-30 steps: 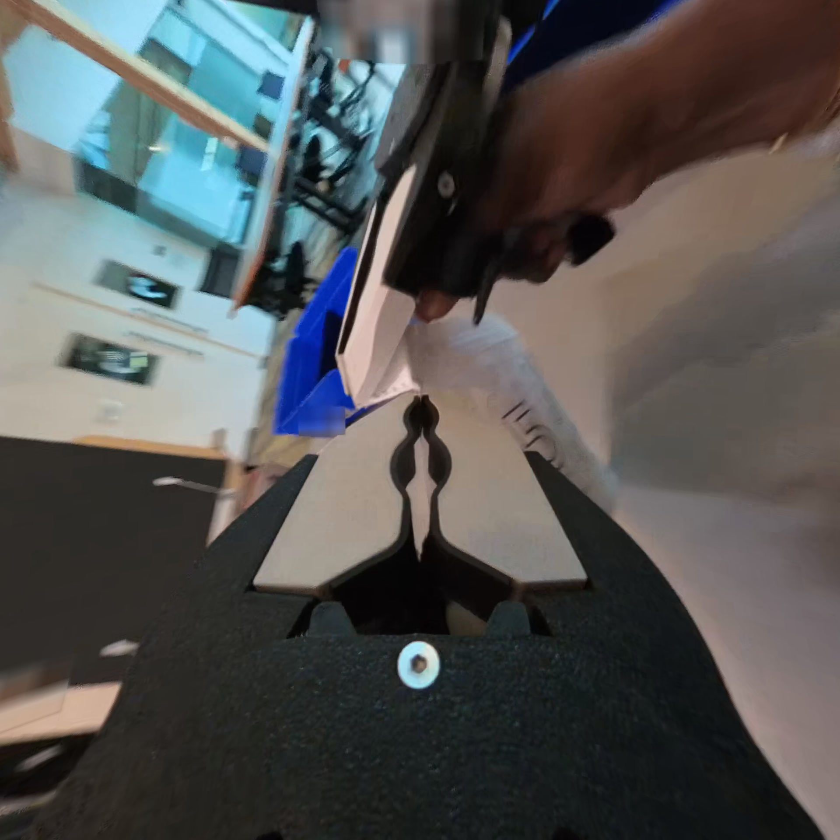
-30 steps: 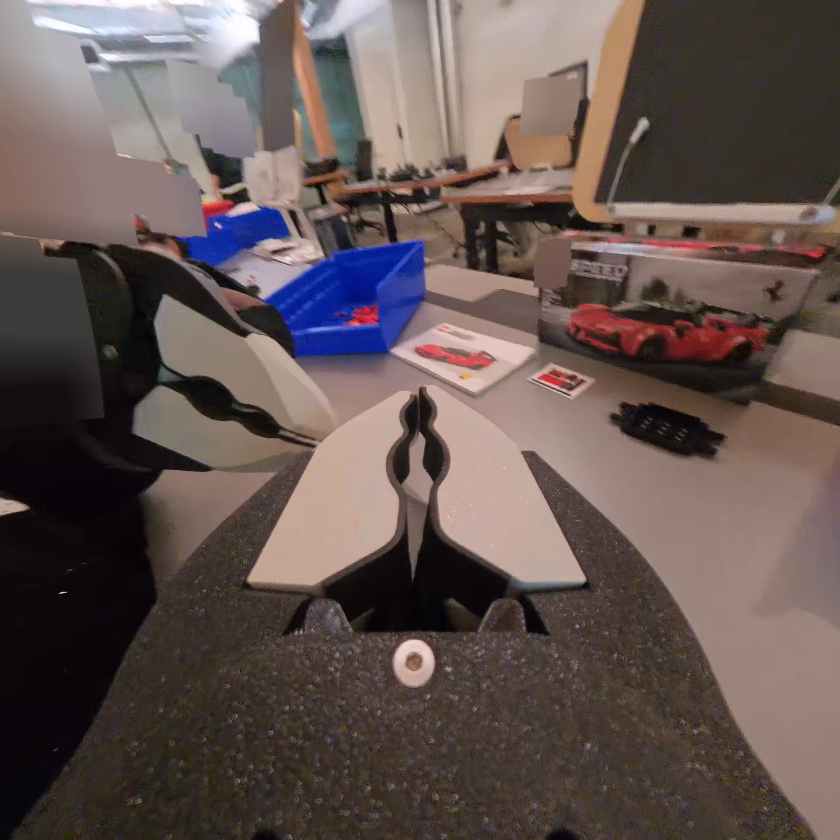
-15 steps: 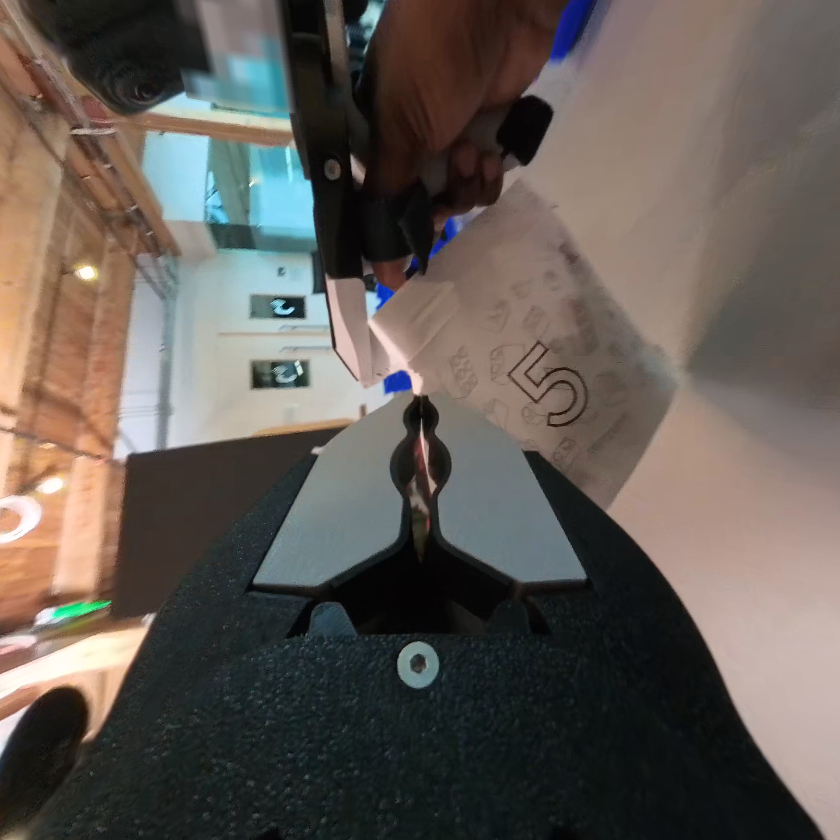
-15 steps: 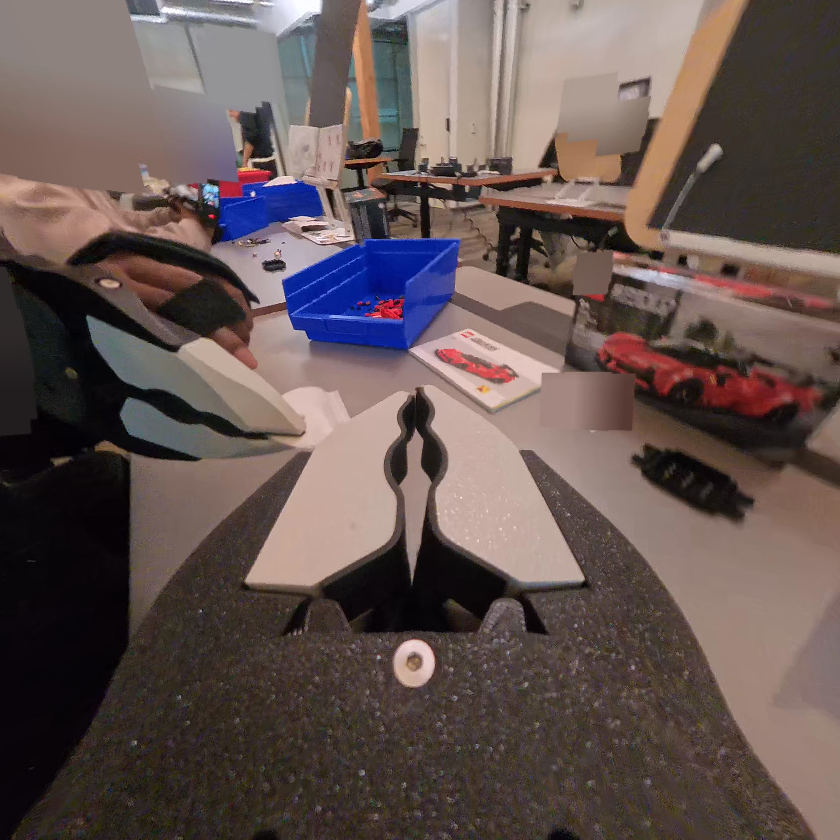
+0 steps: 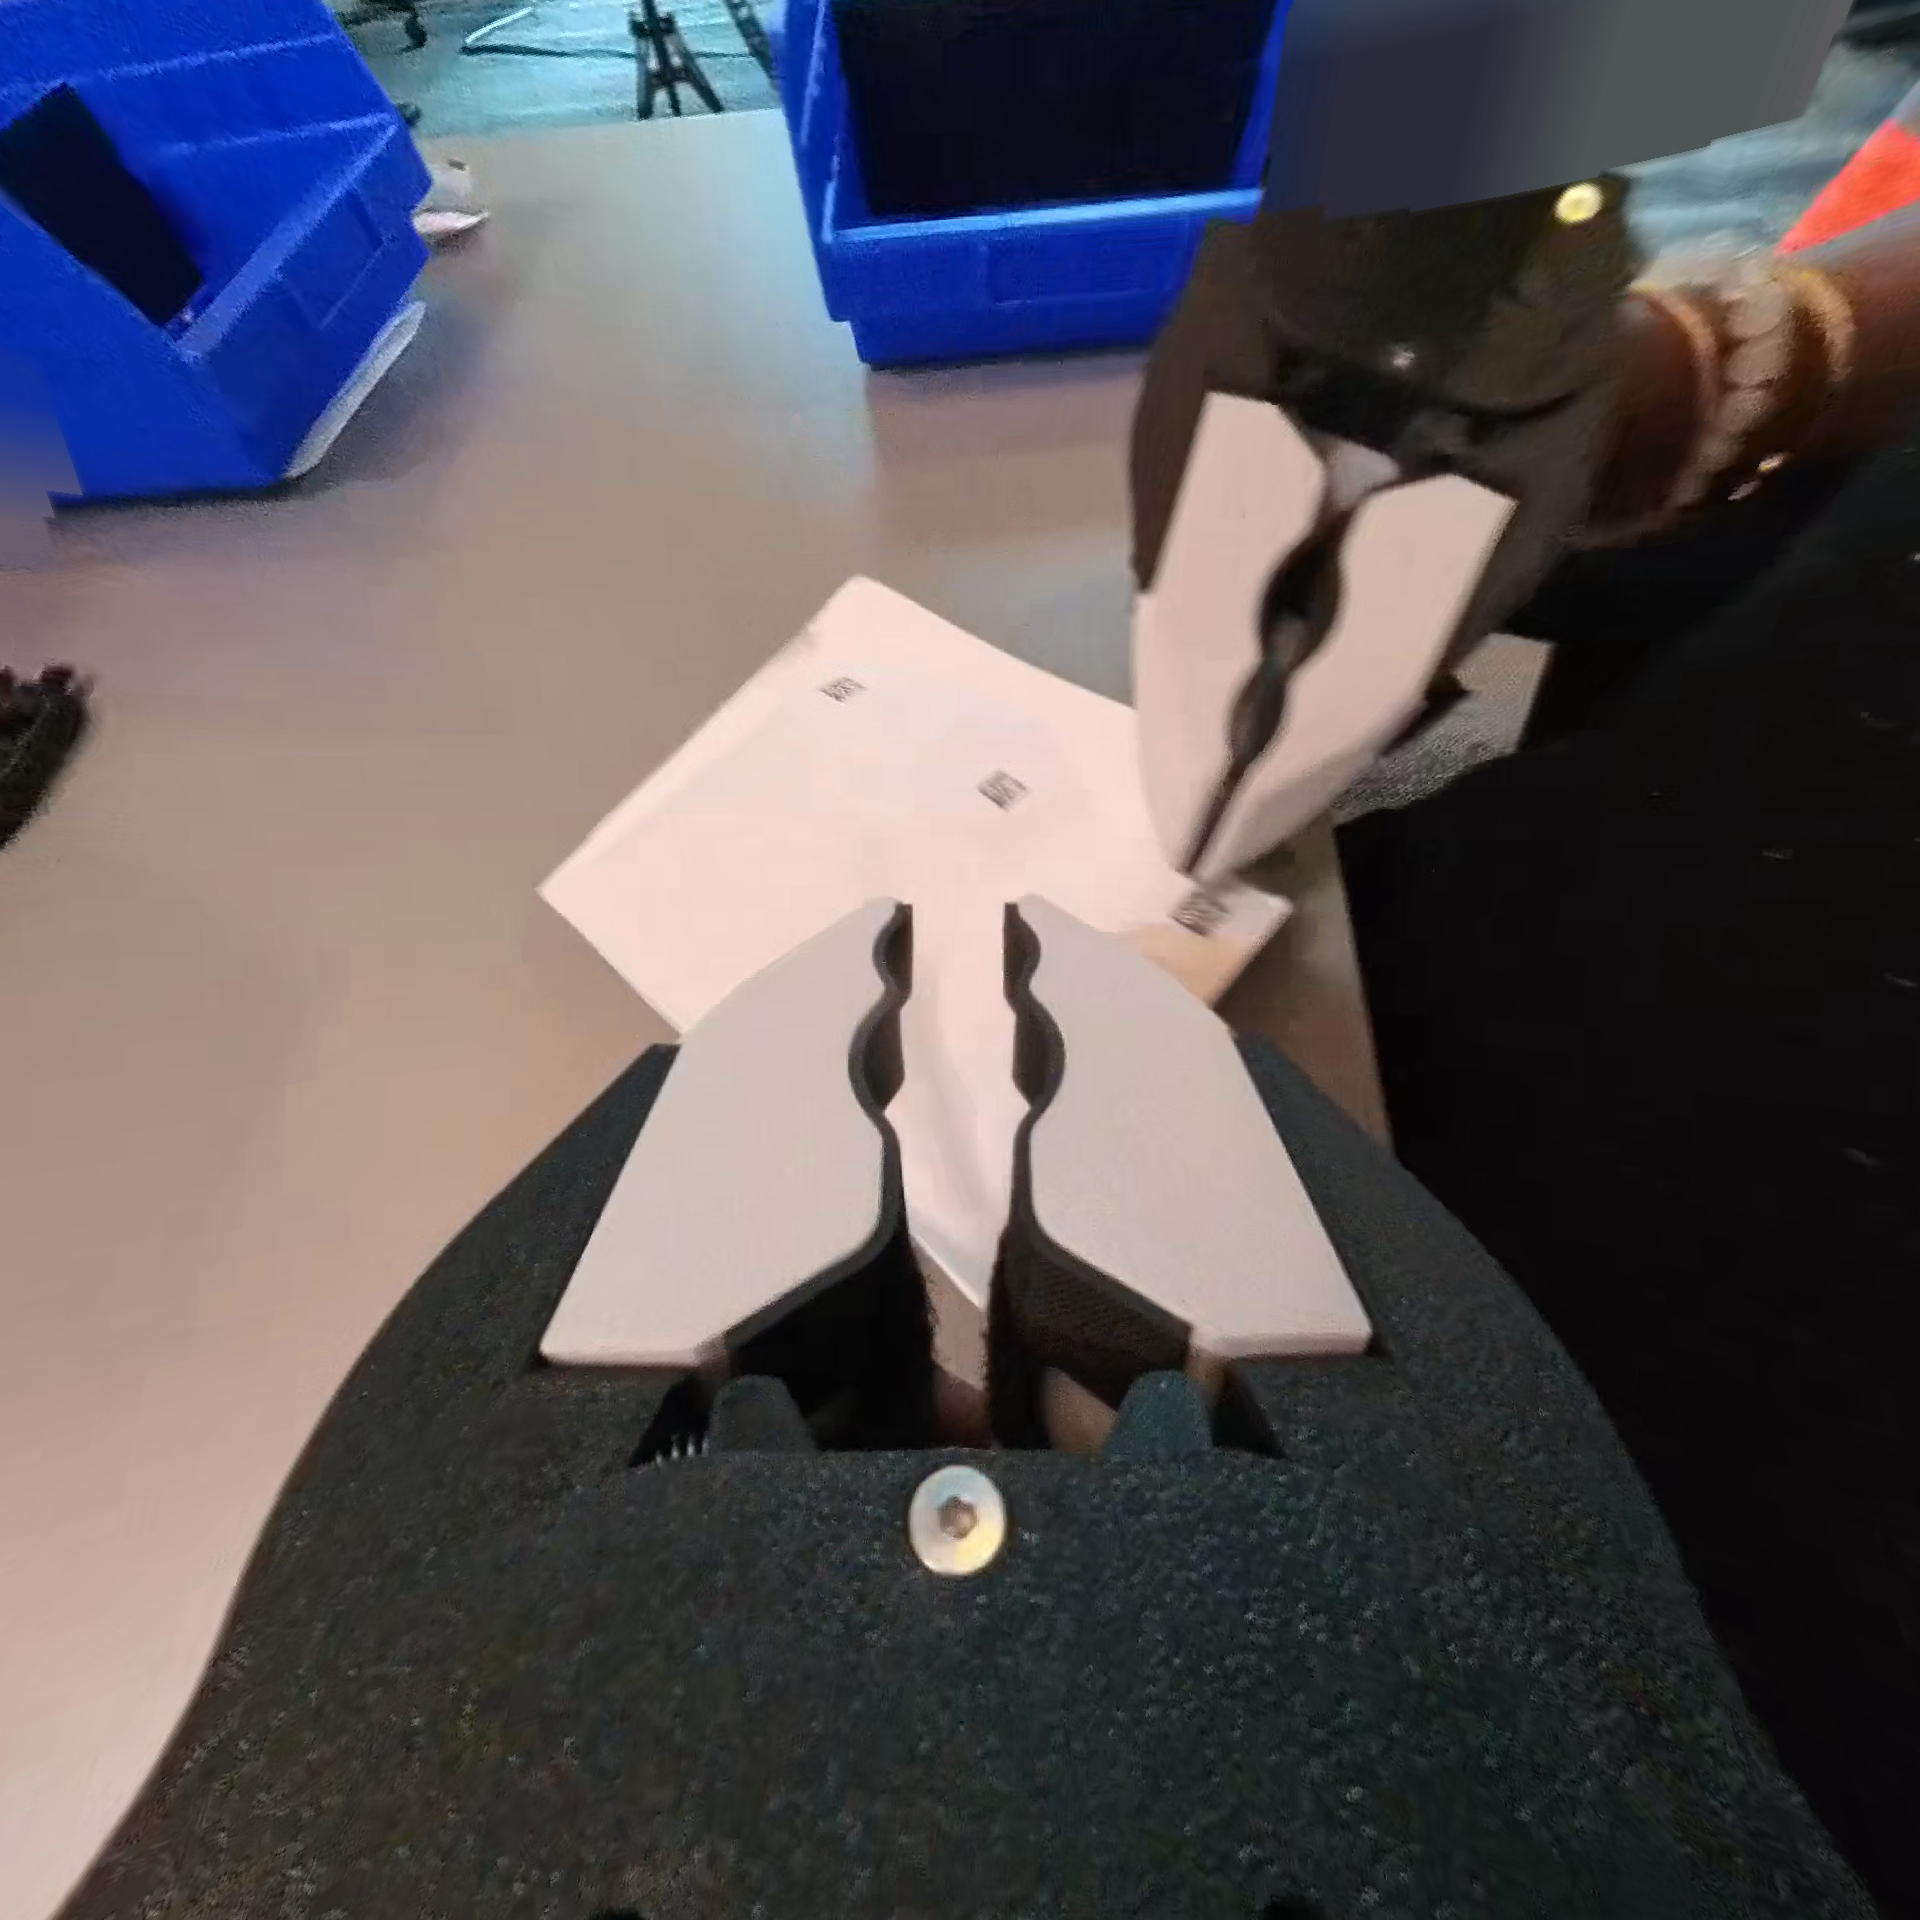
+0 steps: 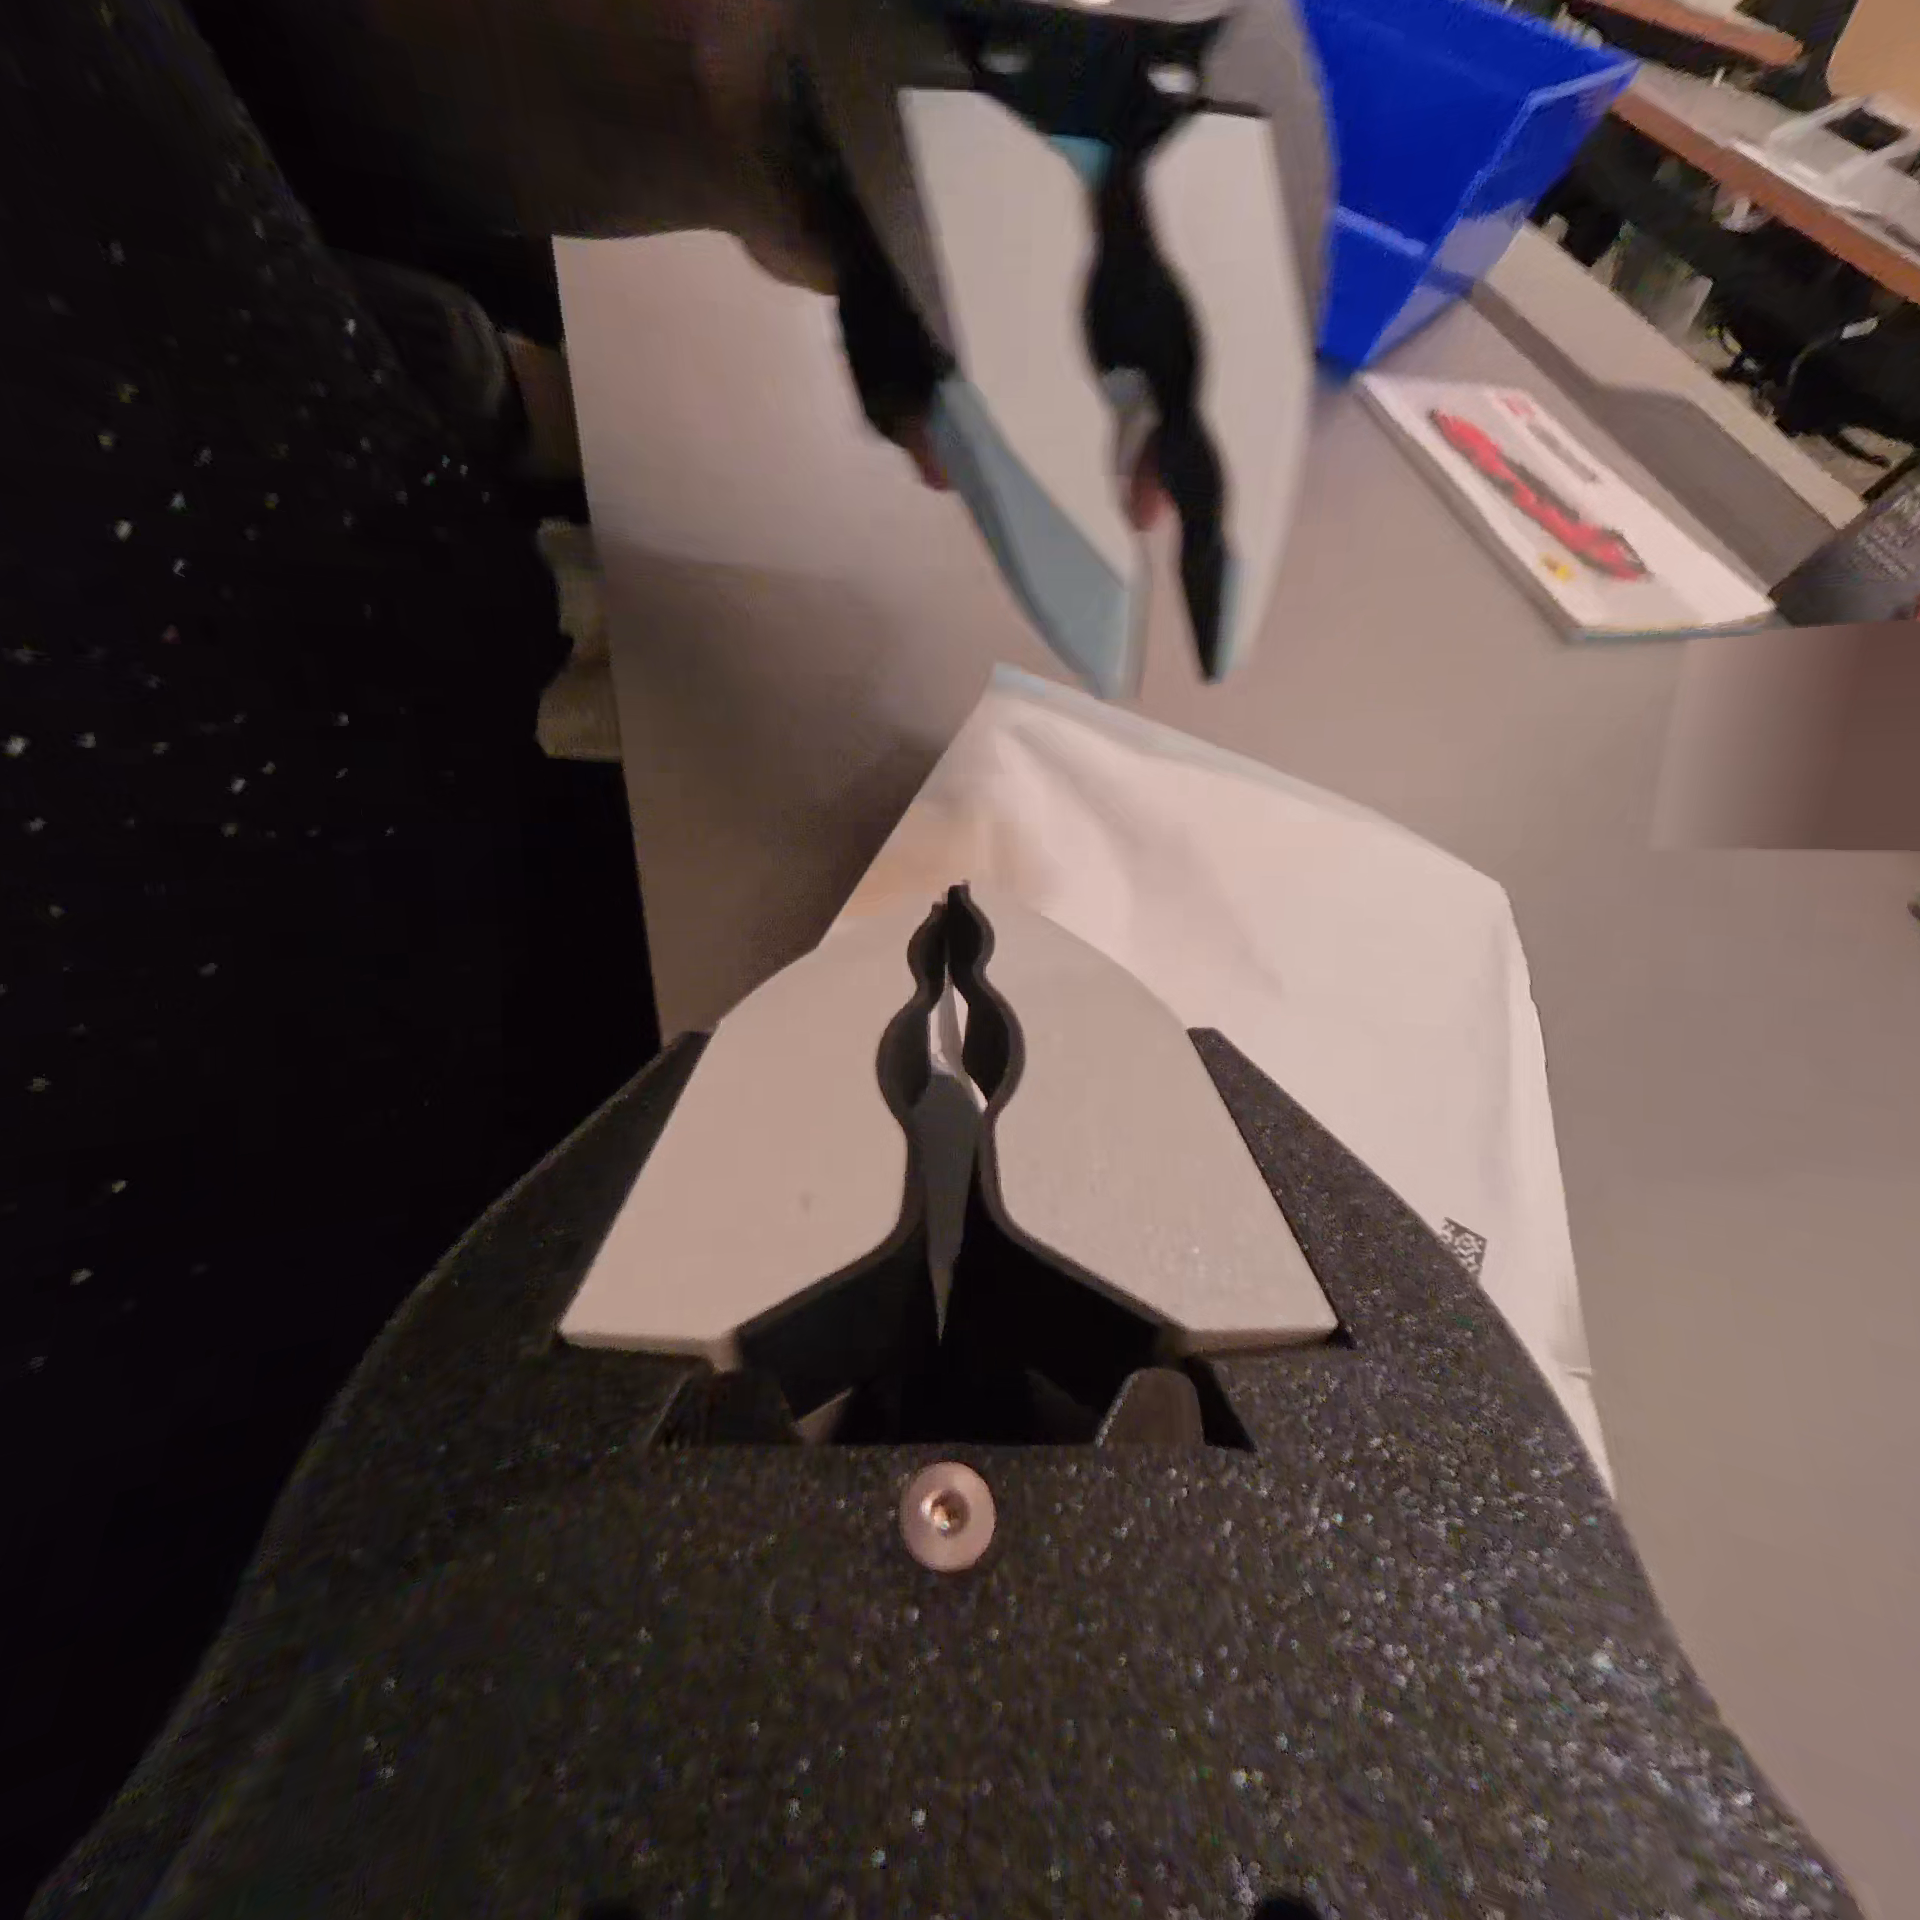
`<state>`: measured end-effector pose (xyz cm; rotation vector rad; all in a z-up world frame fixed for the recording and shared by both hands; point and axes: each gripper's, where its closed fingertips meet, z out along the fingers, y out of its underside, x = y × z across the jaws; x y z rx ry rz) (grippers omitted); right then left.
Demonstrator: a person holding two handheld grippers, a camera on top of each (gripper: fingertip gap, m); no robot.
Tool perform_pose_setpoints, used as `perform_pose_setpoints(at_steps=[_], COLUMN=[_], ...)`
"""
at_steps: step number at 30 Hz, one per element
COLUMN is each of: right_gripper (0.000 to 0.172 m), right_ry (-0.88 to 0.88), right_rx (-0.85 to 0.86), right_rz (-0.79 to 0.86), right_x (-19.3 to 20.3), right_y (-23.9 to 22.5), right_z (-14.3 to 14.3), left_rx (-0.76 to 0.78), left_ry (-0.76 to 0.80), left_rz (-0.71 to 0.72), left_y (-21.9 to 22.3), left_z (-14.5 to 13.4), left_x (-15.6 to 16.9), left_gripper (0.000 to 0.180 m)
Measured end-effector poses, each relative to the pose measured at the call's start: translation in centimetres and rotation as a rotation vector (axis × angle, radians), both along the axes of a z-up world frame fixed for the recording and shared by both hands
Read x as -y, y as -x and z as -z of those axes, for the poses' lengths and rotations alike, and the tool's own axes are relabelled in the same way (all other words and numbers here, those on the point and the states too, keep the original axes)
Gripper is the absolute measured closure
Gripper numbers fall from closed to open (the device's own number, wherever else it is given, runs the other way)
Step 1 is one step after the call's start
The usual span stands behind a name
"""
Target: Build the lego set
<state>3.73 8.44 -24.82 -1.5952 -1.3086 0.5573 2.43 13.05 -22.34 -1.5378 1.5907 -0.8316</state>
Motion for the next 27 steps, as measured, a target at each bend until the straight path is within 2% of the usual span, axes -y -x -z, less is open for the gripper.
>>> perform_pose_setpoints(at_steps=[2, 4, 7, 9, 13, 16, 24, 27], right_gripper=[0.171, 0.172, 0.171, 0.171, 0.171, 0.172, 0.172, 0.172], right_ry=[-0.002, -0.027, -0.131, -0.137, 0.042, 0.214, 0.257, 0.235], right_rx=[0.013, 0.027, 0.094, 0.110, -0.001, -0.050, -0.010, -0.074], right_rz=[0.023, 0.053, 0.108, 0.166, 0.367, 0.393, 0.361, 0.436], right_x=[0.5, 0.6, 1.0, 1.1, -0.6, -1.5, -2.1, -2.7], right_y=[-0.5, -1.1, -2.2, -3.2, -6.6, -7.5, -8.0, -10.1], right_z=[0.5, 0.9, 1.3, 1.6, 1.4, 2.1, 1.8, 0.5], left_rx=[-0.036, -0.122, -0.181, -0.241, -0.252, -0.262, -0.203, -0.190], left_ry=[-0.071, -0.116, -0.133, -0.147, -0.107, -0.107, -0.218, -0.267], left_rz=[0.066, 0.174, 0.274, 0.317, 0.338, 0.359, 0.334, 0.335], left_y=[-3.0, -5.6, -7.6, -7.5, -7.1, -7.1, -7.1, -7.1], left_z=[1.0, 3.0, 5.6, 7.2, 7.2, 7.2, 7.2, 7.2], left_x=[0.0, 1.4, 3.1, 3.5, 3.8, 3.8, 4.0, 4.0], left_gripper=[0.165, 0.158, 0.172, 0.180, 0.180, 0.180, 0.180, 0.180])
